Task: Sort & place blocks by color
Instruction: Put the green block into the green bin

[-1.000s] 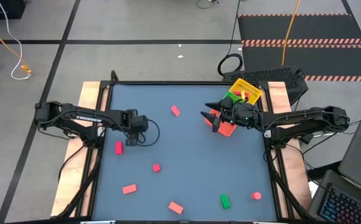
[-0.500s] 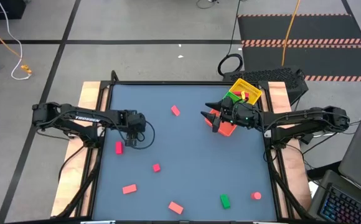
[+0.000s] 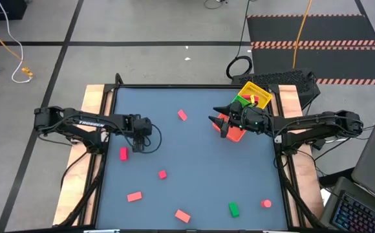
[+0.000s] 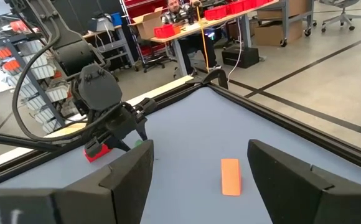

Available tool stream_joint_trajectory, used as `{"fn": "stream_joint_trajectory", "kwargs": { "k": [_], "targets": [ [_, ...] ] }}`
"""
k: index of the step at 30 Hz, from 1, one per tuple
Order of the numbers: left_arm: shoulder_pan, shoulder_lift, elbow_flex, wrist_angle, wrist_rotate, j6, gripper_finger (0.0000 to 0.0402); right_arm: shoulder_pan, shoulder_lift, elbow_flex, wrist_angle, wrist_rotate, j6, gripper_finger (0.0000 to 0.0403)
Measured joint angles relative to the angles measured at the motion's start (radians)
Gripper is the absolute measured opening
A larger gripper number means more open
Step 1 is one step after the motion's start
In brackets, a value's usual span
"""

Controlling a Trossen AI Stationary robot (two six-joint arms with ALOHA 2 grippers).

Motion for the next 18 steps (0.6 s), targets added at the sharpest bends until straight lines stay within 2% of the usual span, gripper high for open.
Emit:
{"fn": "stream_joint_trajectory", "kwargs": {
  "k": [10, 13, 16, 18],
  "targets": [
    [0.0, 0.001, 0.0, 0.024, 0.015, -0.043, 0.017, 0.0, 0.0, 0.0, 0.0, 0.0, 0.0, 0.0254],
    [0.0, 0.001, 0.0, 0.029, 0.024, -0.065, 0.0142, 0.0, 0.0, 0.0, 0.0, 0.001, 0.0, 0.0254],
    [0.002, 0.001, 0.002, 0.035, 0.028, -0.092, 0.0091, 0.0, 0.0, 0.0, 0.0, 0.001, 0.0, 0.0254],
    [0.002, 0.002, 0.003, 0.041, 0.028, -0.116, 0.0085, 0.0, 0.0, 0.0, 0.0, 0.001, 0.0, 0.0254]
  ]
}}
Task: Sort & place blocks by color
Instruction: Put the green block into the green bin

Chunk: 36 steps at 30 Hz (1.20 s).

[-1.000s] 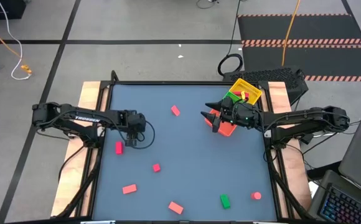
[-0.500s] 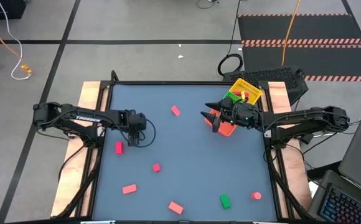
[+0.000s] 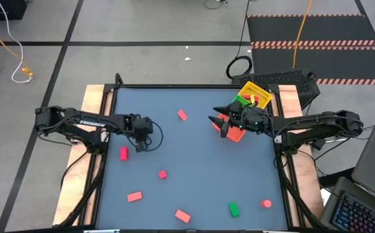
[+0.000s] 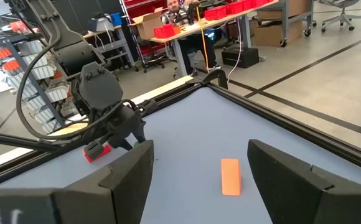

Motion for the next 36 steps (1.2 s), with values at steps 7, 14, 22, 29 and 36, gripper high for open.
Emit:
{"fn": "stream_joint_trajectory", "kwargs": {
  "k": [7, 14, 22, 29, 36],
  "targets": [
    [0.001, 0.004, 0.021, 0.002, 0.073, -0.024, 0.0085, 0.0, 0.0, 0.0, 0.0, 0.001, 0.0, 0.0254],
    [-0.001, 0.002, 0.222, 0.08, 0.072, -0.035, 0.0085, 0.0, 0.0, 0.0, -0.001, 0.001, -0.003, 0.0254],
    [-0.023, 0.0, 0.323, 0.552, 0.276, 0.002, 0.0085, 0.008, 0.048, 0.0, 0.039, -0.137, -0.056, 0.0254],
    [-0.067, 0.0, 0.318, 0.812, 0.345, -0.044, 0.0085, 0.076, 0.191, 0.0, 0.427, -0.184, -0.161, 0.0254],
    [-0.083, 0.0, 0.318, 0.794, 0.356, -0.074, 0.0085, 0.108, 0.317, 0.0, 0.698, -0.185, -0.202, 0.0254]
  ]
}}
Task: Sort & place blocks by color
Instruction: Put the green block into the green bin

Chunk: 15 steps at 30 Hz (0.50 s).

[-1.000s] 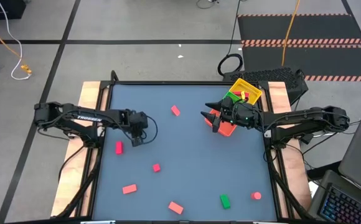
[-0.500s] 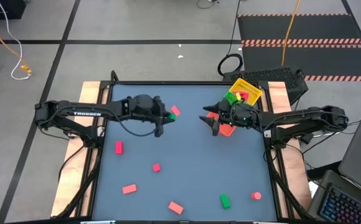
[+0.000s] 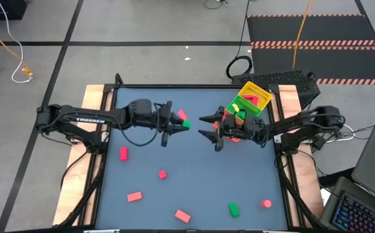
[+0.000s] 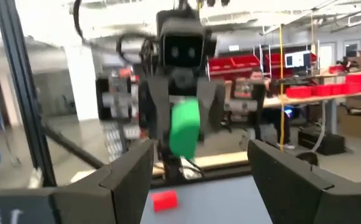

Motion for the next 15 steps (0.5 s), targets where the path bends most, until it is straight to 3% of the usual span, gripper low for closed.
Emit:
{"fn": "stream_joint_trajectory", "kwargs": {
  "k": [5, 7, 15],
  "targets": [
    [-0.001, 0.023, 0.0, -0.025, -0.014, 0.072, 0.0085, -0.007, 0.068, 0.003, 0.092, 0.001, 0.182, 0.0254],
    [-0.003, 0.026, -0.002, -0.039, -0.015, 0.103, 0.0085, -0.011, 0.09, 0.013, 0.083, -0.001, 0.181, 0.0254],
    [0.032, 0.082, 0.0, -0.012, -0.032, -0.154, 0.0087, 0.081, 0.112, 0.026, -0.008, 0.026, -0.633, 0.0254]
  ]
}}
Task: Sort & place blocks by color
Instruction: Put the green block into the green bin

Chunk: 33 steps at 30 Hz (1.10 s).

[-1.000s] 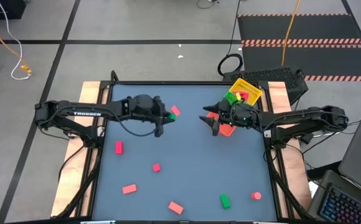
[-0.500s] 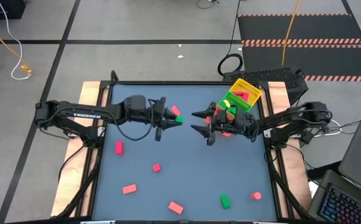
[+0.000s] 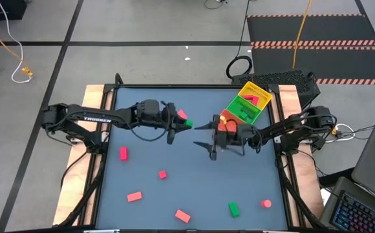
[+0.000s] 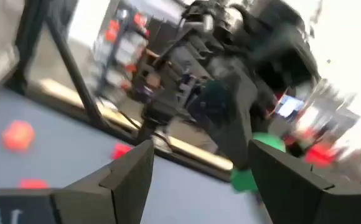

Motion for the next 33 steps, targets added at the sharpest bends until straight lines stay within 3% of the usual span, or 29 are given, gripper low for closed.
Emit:
{"fn": "stream_joint_trajectory", "kwargs": {
  "k": [4, 7, 12, 19, 25, 33],
  "targets": [
    [0.014, 0.024, 0.002, 0.082, 0.004, -0.132, 0.0088, 0.047, -0.002, 0.0, -0.017, 0.089, -0.236, 0.0254],
    [0.01, 0.03, -0.001, 0.131, 0.011, -0.198, 0.0089, 0.06, -0.001, 0.0, -0.004, 0.14, -0.286, 0.0254],
    [-0.022, 0.056, -0.002, 0.143, 0.015, -0.23, 0.0089, 0.06, -0.002, 0.0, 0.077, 0.14, -0.291, 0.0254],
    [-0.053, 0.068, 0.0, 0.196, 0.015, -0.26, 0.0089, 0.049, -0.002, 0.0, 0.059, 0.14, -0.278, 0.0257],
    [-0.083, 0.074, 0.0, 0.239, 0.013, -0.303, 0.009, 0.028, -0.002, 0.0, 0.06, 0.136, -0.225, 0.0289],
    [-0.088, 0.176, 0.0, 0.365, 0.015, -0.359, 0.009, 0.025, -0.002, 0.006, 0.066, 0.131, -0.208, 0.0314]
  ]
}}
